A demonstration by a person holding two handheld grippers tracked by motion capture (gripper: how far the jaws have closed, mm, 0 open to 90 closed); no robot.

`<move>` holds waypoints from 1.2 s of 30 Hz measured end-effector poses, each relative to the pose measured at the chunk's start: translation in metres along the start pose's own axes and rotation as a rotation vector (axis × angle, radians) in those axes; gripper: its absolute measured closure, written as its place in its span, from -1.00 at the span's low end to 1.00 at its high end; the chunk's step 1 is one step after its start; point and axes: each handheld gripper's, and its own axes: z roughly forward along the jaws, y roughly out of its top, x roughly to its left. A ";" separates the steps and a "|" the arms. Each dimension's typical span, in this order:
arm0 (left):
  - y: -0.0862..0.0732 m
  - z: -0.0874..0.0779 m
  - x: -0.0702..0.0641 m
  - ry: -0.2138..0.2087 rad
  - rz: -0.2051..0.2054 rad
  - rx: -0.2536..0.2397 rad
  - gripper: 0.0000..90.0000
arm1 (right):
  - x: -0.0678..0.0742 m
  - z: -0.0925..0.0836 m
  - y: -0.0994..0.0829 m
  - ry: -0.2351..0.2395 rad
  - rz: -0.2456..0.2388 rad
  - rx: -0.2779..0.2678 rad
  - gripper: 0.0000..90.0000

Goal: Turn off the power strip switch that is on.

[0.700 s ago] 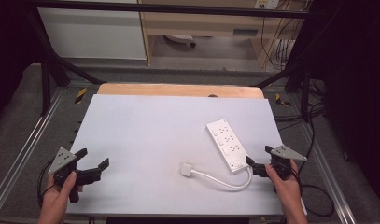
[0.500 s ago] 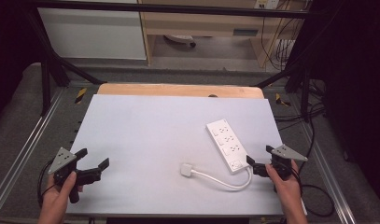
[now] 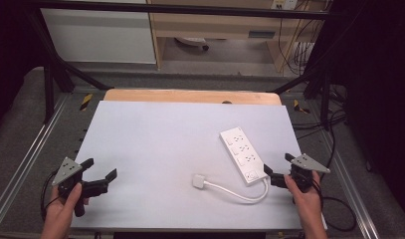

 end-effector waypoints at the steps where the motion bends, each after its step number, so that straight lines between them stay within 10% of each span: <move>1: 0.000 0.000 0.000 0.000 0.000 0.000 -0.90 | 0.000 0.000 0.001 0.002 0.001 0.001 -0.88; 36: 0.000 0.000 -0.001 -0.006 0.007 -0.002 -0.90 | 0.031 -0.016 0.033 -0.002 -0.005 -0.081 -0.95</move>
